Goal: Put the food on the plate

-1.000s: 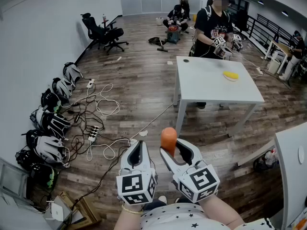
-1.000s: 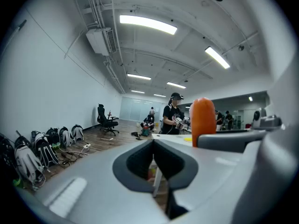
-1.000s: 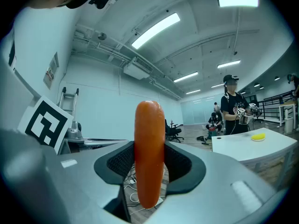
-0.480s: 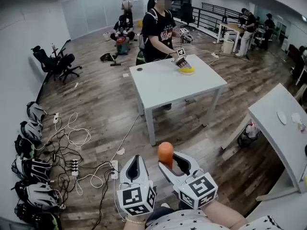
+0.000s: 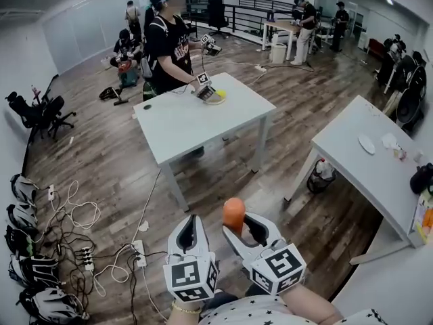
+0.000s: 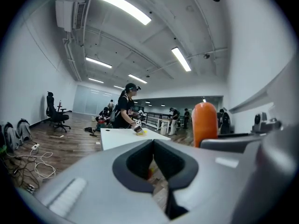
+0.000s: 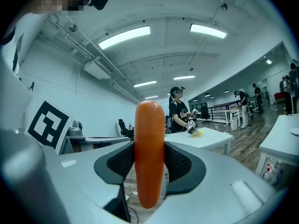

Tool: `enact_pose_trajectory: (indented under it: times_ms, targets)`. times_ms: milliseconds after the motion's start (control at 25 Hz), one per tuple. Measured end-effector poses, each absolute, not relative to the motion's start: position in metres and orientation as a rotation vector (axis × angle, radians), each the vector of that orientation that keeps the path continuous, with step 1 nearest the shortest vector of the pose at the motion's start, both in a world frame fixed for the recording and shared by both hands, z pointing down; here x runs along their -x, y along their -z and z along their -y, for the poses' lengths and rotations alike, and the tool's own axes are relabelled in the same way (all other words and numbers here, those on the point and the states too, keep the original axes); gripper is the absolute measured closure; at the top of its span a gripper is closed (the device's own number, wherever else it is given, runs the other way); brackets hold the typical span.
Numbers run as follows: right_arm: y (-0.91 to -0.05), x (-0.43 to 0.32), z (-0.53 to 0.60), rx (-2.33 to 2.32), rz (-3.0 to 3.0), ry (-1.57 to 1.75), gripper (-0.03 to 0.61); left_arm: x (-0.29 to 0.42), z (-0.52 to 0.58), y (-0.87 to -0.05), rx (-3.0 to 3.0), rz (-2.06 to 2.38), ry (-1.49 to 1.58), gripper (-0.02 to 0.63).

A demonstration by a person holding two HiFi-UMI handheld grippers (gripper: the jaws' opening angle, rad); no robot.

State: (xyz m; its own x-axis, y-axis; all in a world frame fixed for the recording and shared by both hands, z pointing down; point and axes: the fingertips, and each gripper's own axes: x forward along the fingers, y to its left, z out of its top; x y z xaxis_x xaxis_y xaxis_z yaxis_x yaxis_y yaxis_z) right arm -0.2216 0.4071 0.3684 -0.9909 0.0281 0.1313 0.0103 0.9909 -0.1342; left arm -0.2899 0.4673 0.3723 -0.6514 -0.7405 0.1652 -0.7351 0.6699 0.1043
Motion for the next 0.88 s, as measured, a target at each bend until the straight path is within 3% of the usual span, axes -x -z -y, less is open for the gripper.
enact_pose_trajectory:
  times_ms: [880]
  targets:
    - [-0.367, 0.084, -0.055, -0.462, 2.976, -0.123, 0.382, 0.171, -0.09, -0.372, -1.627, 2.455, 0.083, 0.606]
